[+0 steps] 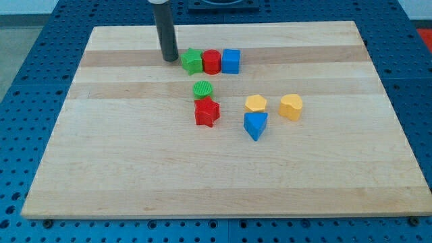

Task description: Separate green circle and red star

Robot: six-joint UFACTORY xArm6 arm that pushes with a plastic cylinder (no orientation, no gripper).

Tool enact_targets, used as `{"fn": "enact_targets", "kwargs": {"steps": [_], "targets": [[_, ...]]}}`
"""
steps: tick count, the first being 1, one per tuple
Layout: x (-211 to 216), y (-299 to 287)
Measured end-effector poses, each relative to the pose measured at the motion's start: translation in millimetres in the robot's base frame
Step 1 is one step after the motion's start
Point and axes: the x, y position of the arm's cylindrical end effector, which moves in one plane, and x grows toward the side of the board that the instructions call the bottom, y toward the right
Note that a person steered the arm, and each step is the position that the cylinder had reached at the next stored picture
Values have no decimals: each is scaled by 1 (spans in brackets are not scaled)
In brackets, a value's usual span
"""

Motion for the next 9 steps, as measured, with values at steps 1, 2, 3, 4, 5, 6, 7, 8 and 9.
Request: {"fn": "enact_targets", "kwargs": {"steps": [1,2,3,4,5,6,7,8,9], "targets": [[16,-16],[51,-16],[82,-15],[112,-4],[139,16],[149,29],[149,33],[146,33],[134,34]]}}
